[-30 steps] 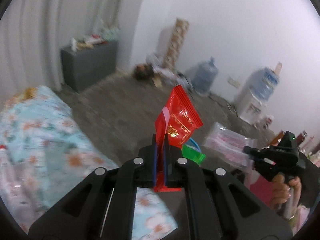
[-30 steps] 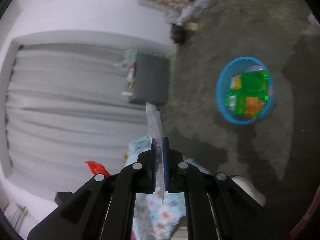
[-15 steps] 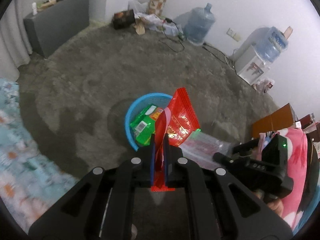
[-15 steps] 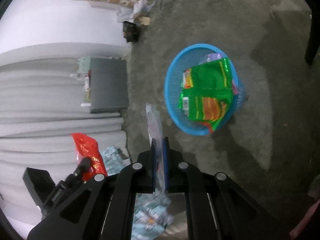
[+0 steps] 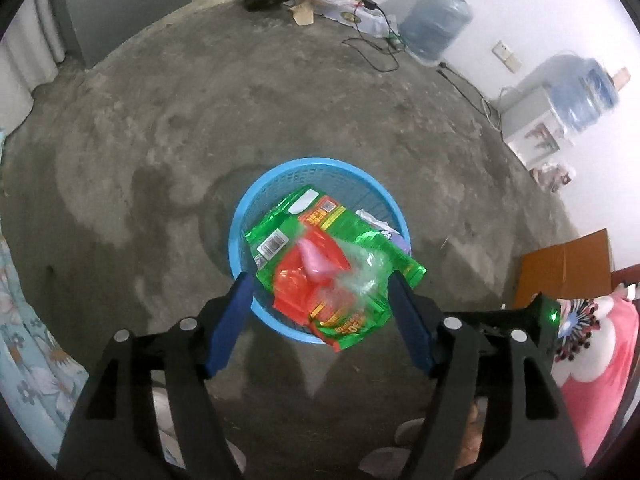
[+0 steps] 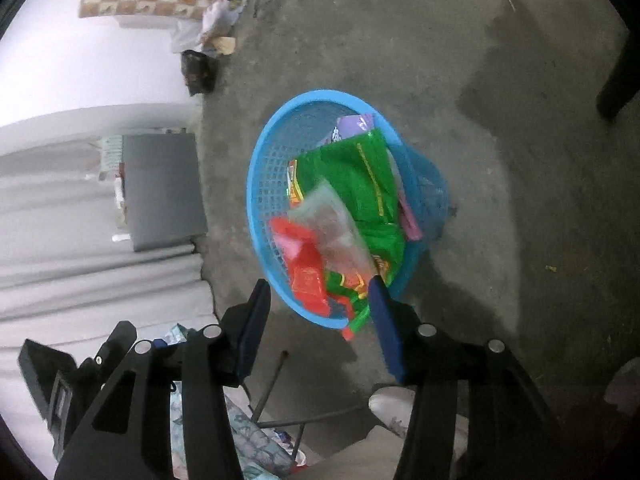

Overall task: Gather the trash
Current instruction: 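Open both tools over the blue wastebasket to drop packet and wrapper, then swing both open tools back toward the bed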

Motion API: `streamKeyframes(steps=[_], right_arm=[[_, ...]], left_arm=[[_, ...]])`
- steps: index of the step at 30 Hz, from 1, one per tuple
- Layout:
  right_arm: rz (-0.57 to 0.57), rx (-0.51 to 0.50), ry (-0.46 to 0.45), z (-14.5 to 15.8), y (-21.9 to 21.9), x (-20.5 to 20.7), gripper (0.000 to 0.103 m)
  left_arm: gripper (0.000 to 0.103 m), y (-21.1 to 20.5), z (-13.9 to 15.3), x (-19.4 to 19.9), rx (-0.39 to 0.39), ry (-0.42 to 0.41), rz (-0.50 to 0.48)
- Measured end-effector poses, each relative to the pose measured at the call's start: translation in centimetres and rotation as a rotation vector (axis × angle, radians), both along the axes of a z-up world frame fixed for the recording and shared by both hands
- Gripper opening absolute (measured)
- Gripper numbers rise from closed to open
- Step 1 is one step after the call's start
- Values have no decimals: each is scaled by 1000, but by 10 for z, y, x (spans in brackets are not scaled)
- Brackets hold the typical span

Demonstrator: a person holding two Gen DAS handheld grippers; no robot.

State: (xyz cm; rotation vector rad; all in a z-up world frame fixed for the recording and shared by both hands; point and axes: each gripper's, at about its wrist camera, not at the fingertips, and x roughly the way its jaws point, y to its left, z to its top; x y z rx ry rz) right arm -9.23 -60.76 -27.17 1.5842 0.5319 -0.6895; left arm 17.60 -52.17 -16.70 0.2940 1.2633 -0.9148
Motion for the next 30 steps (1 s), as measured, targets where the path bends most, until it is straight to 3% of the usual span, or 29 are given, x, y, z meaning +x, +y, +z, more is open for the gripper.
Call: streamKeyframes(steps=[6, 16, 22, 27, 30], right_arm=[[-22, -13, -31, 5, -2, -1, 50], [51, -100, -45, 43, 7, 22, 51], [181, -311, -36, 102, 29, 61, 73], [334, -421, -35, 146, 65, 98, 78], [434, -500, -62, 172, 96, 120, 82]], left_arm=[[69, 13, 31, -2, -47, -30, 21], [76, 91, 132, -22, -216, -168, 22], [82, 211, 194, -42, -300, -341, 158], [84, 318, 216, -61, -303, -441, 286], [85, 394, 218, -75, -280, -521, 426]])
